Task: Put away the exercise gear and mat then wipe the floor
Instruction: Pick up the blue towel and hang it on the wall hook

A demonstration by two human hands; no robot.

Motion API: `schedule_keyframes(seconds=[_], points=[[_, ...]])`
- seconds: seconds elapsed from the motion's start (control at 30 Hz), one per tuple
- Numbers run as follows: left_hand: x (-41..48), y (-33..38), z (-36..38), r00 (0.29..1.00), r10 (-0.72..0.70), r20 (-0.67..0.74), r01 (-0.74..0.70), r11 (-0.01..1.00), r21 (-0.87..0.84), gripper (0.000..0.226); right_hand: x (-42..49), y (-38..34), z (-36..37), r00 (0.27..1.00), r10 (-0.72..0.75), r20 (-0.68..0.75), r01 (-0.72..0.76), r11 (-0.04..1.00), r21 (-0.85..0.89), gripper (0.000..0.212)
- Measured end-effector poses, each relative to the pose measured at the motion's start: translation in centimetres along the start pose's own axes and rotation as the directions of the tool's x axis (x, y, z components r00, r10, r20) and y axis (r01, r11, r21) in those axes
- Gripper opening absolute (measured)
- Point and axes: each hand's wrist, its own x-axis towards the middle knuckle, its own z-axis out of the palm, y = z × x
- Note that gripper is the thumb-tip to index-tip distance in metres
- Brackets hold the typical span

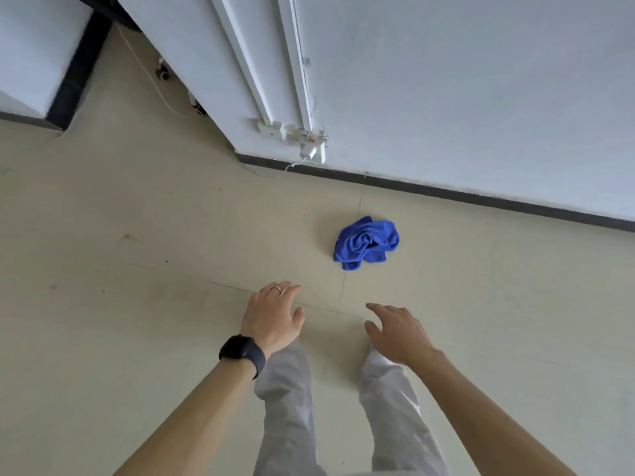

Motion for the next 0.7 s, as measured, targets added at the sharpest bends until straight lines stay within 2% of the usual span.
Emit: schedule_keyframes(seconds=[0.17,0.33,0.53,0.63,0.7], points=[[10.9,-4.0,3.3,0.980,0.132,0.152,-0.147,0.984,0.096,0.052,7.4,-0.5,3.7,0.980,0.196,0.019,-0.196,0.972,0.127,0.052],[21.0,-9.3,10.4,0.958,0.155,0.243,-0.201,0.963,0.178,0.054,17.5,0.4,9.9,0.950,0.299,0.092,-0.313,0.910,0.273,0.054],[31.6,-14.6,23.5,0.924,0.114,0.364,-0.234,0.923,0.305,0.059,32.3,3.9,18.1,0.939,0.305,0.158,-0.339,0.902,0.269,0.054],[35.7,-16.2,30.4,0.903,0.080,0.422,-0.236,0.913,0.332,0.061,39.3,6.2,22.0,0.947,0.295,0.127,-0.318,0.916,0.244,0.054],[38.5,-16.8,35.2,0.906,0.104,0.411,-0.257,0.905,0.338,0.065,43.9,8.2,24.5,0.956,0.278,0.095,-0.292,0.932,0.217,0.060]])
